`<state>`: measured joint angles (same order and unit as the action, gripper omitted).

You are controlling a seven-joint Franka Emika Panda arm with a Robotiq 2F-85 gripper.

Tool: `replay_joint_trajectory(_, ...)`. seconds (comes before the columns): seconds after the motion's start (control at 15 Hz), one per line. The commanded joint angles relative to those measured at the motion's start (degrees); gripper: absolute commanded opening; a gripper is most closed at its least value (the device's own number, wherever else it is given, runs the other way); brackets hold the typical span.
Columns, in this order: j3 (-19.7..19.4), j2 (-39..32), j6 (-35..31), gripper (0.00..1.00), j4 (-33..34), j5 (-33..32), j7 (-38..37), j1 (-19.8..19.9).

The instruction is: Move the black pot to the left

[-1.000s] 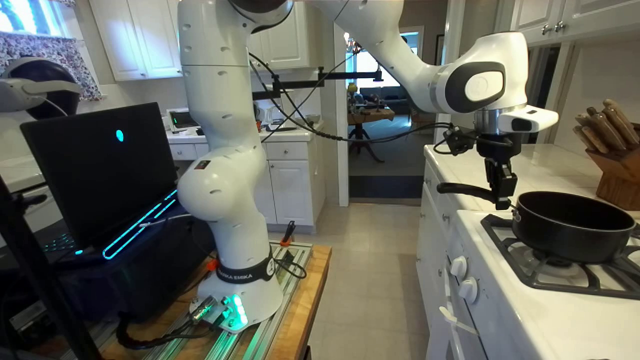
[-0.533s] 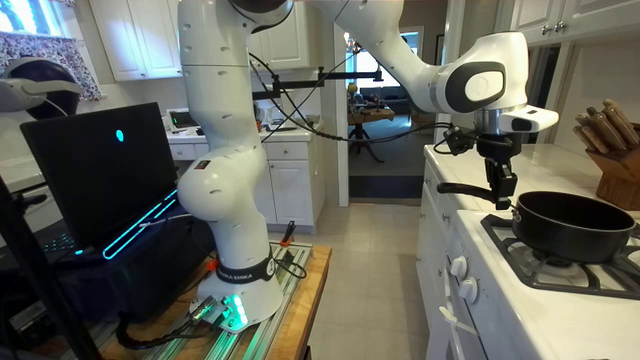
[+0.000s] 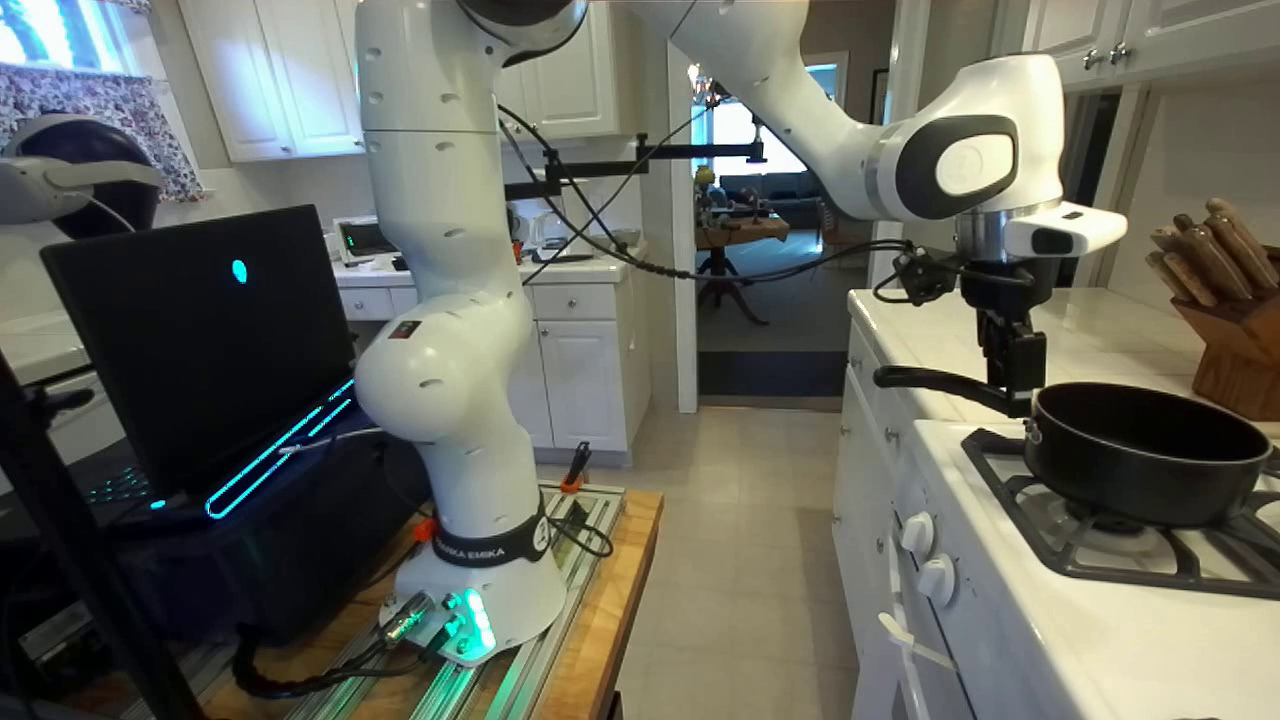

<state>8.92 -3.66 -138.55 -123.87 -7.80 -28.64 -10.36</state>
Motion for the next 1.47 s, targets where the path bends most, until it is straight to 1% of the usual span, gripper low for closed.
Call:
replay_joint_trajectory(0.0,-0.3,0.2,1.5,1.00,1.3,0.4,0.7,0.0)
replay_joint_trajectory(0.2,-0.5,1.2,1.5,1.00,1.4,1.1,0.7,0.2)
replay_joint_trajectory(0.53,-0.8,4.5,4.2,1.00,1.4,6.0,3.3,1.2)
replay_joint_trajectory(0.73,-1.2,7.6,8.7,1.00,1.3,9.3,5.4,1.9)
replay_joint_trajectory(0.87,-1.6,9.6,10.9,1.00,1.0,10.1,5.7,2.5)
replay_joint_trajectory(1.27,-2.0,14.0,19.2,1.00,1.2,8.9,7.0,4.0)
replay_joint_trajectory(1.4,-2.1,15.0,20.4,1.00,1.2,9.2,8.3,4.3)
